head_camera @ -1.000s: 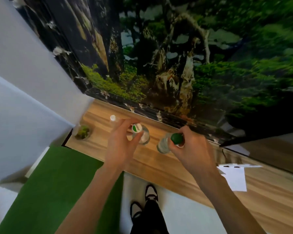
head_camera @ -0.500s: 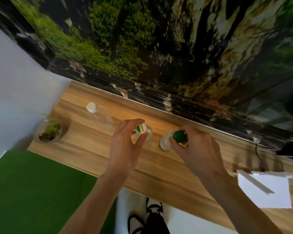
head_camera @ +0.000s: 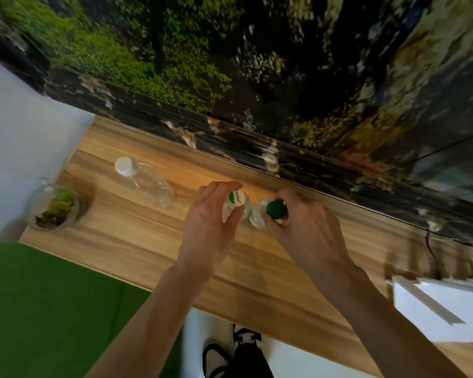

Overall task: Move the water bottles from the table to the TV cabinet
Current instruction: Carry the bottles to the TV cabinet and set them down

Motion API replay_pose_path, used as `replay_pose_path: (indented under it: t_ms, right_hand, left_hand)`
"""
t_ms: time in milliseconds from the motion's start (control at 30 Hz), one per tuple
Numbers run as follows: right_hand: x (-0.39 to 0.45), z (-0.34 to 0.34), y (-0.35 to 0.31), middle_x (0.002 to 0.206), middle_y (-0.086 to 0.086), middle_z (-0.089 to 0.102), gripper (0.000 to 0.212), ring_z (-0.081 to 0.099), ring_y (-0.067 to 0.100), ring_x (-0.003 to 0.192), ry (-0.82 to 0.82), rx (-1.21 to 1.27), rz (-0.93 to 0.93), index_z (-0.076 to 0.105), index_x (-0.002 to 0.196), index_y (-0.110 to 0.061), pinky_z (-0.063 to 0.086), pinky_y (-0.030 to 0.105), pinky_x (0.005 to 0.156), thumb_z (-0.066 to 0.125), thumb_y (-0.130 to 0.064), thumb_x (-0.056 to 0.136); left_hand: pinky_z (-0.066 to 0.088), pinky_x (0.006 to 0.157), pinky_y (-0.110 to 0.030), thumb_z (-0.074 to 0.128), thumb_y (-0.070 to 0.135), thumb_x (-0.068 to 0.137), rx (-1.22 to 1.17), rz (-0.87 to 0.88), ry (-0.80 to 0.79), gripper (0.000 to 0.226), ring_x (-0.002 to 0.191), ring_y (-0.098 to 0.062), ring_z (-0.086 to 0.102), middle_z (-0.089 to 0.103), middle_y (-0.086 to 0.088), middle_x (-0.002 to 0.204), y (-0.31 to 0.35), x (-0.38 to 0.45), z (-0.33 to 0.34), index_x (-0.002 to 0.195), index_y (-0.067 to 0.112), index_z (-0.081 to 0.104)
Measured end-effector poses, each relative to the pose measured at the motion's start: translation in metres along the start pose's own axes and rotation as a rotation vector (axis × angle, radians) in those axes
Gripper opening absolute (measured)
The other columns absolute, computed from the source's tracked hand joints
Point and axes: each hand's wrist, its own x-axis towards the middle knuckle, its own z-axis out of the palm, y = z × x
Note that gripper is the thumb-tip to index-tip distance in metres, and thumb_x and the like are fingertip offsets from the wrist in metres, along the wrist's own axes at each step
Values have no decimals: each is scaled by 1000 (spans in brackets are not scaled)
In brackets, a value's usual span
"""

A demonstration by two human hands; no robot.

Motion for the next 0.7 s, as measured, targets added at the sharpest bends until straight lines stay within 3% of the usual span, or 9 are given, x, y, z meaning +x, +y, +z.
replay_pose_path:
  t_ms: [300, 433, 533, 633, 700]
  right_hand:
    - [2, -3, -1, 107, -2, 67, 32, 68, 24, 87, -35, -10, -23, 49, 121, -27, 47, 31, 62, 61, -43, 96]
    - [-2, -11, -1, 122, 0, 66, 62, 68, 25, 102, -72, -8, 14, 31, 146, -32, 52, 35, 71, 64, -44, 95]
    - [-12, -23, 0, 132, 1, 62, 78, 68, 25, 108, -28, -25, 29, 16, 154, -32, 53, 37, 74, 64, -47, 94]
    - [-26, -39, -4, 136, 2, 53, 77, 63, 26, 114, 57, -35, 2, 22, 154, -28, 51, 35, 72, 65, -48, 93]
    - [-35, -57, -12, 138, 2, 50, 76, 56, 25, 122, 93, -27, -36, 25, 154, -24, 52, 36, 83, 65, -47, 93]
  left_hand:
    - [55, 96, -42, 75, 10, 90, 18, -32, -32, 42, 108, -19, 63, 69, 4, 118, 8, -1, -6, 131, 18, 66]
    - [52, 104, -39, 76, 17, 90, 29, -87, -54, 56, 119, -19, 61, 66, 4, 131, 16, -4, -14, 143, 21, 58]
    - [44, 107, -26, 76, 22, 90, 33, -106, -60, 64, 128, -16, 58, 62, 5, 139, 24, -10, -26, 149, 26, 50]
    - [35, 106, -17, 75, 30, 92, 67, -69, -37, 66, 130, -12, 53, 60, 5, 141, 37, -20, -45, 151, 27, 47]
    - [35, 110, -20, 69, 37, 95, 104, -30, -7, 62, 132, -13, 51, 59, 3, 144, 50, -27, -66, 151, 24, 47]
